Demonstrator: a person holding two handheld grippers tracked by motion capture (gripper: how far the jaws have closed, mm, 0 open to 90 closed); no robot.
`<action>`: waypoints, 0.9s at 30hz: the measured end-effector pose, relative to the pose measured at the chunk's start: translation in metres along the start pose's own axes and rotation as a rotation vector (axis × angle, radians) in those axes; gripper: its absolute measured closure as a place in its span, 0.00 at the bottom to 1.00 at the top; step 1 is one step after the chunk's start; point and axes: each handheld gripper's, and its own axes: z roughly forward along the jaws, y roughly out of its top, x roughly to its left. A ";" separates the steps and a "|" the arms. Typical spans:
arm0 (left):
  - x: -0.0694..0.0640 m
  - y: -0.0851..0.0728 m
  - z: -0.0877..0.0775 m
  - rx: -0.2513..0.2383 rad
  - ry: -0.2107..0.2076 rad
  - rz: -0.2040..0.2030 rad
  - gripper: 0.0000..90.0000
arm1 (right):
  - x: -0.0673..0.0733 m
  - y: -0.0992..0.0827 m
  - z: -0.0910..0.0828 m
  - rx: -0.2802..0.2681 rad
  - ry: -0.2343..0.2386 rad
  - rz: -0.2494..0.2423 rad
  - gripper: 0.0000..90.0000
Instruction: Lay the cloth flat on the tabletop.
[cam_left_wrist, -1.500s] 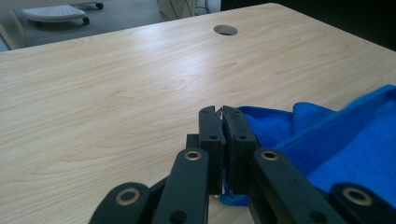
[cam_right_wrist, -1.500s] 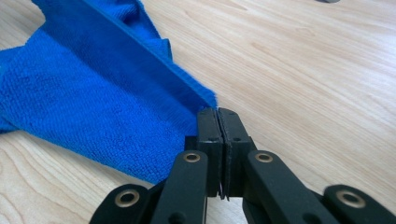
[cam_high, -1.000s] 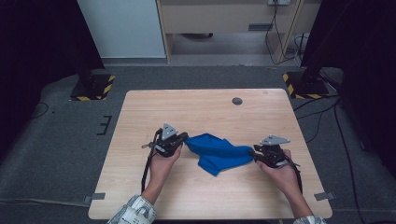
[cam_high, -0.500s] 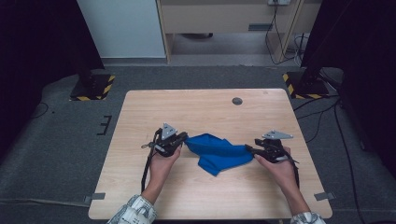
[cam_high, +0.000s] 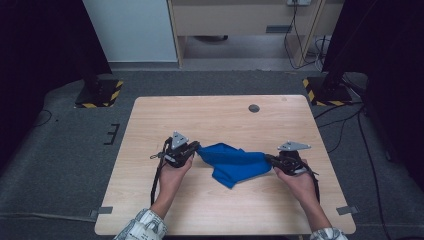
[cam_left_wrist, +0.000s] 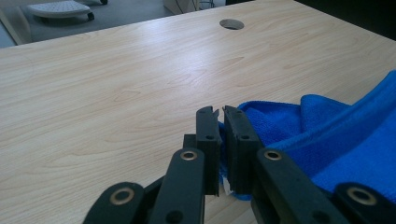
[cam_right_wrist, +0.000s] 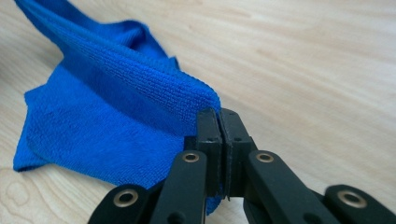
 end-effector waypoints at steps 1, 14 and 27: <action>0.000 0.000 0.000 0.000 0.001 -0.001 0.93 | 0.000 0.001 -0.001 -0.004 -0.007 -0.001 0.98; 0.001 0.000 -0.002 -0.005 -0.011 -0.006 0.97 | 0.002 0.012 -0.015 -0.076 -0.071 -0.019 0.99; -0.002 0.022 -0.028 -0.090 -0.032 -0.020 0.98 | 0.020 0.038 -0.044 -0.172 -0.080 -0.086 0.99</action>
